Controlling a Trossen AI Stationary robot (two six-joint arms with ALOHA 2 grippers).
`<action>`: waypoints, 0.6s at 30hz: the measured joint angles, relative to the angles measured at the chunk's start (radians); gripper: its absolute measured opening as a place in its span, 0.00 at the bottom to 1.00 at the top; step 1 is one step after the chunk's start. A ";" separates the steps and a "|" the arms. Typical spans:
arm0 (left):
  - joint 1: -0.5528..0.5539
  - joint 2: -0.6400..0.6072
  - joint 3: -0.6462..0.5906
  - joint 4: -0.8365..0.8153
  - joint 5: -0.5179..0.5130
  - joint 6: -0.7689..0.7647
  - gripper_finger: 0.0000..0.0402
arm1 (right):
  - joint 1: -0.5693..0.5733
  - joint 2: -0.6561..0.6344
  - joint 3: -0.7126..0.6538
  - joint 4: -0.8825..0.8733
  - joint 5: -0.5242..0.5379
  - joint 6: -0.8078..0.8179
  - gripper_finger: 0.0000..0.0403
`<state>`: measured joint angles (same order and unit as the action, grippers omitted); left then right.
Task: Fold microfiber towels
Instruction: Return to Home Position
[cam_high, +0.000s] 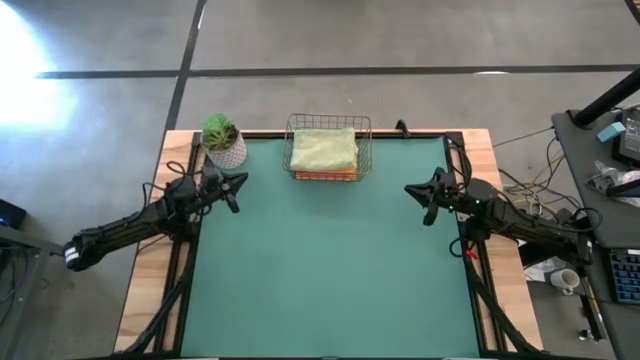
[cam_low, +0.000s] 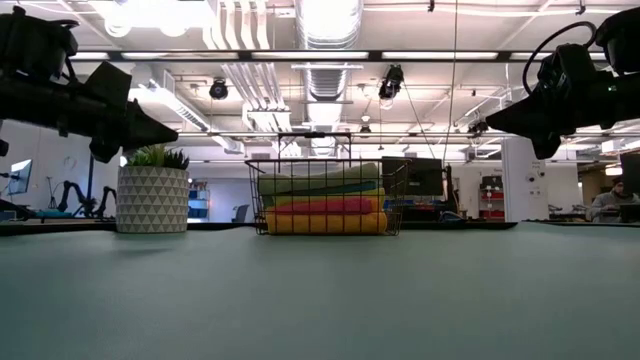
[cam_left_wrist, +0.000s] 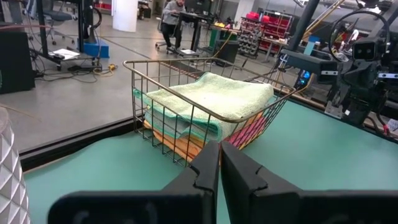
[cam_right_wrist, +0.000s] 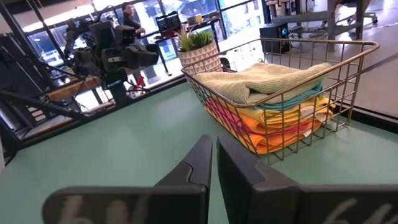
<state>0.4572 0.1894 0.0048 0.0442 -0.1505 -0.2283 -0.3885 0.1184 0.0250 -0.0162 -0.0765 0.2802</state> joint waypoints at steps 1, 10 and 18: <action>0.000 0.000 0.000 0.000 0.000 0.000 0.00 | 0.000 0.000 0.000 0.000 0.000 0.000 0.04; 0.000 0.000 0.000 0.000 0.000 0.000 0.00 | 0.000 -0.019 0.000 0.001 0.001 0.000 0.04; 0.000 0.007 0.000 0.000 0.000 0.000 0.00 | 0.000 -0.021 -0.001 0.003 0.001 0.000 0.04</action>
<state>0.4572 0.1963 0.0046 0.0441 -0.1508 -0.2287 -0.3885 0.0978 0.0242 -0.0135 -0.0757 0.2802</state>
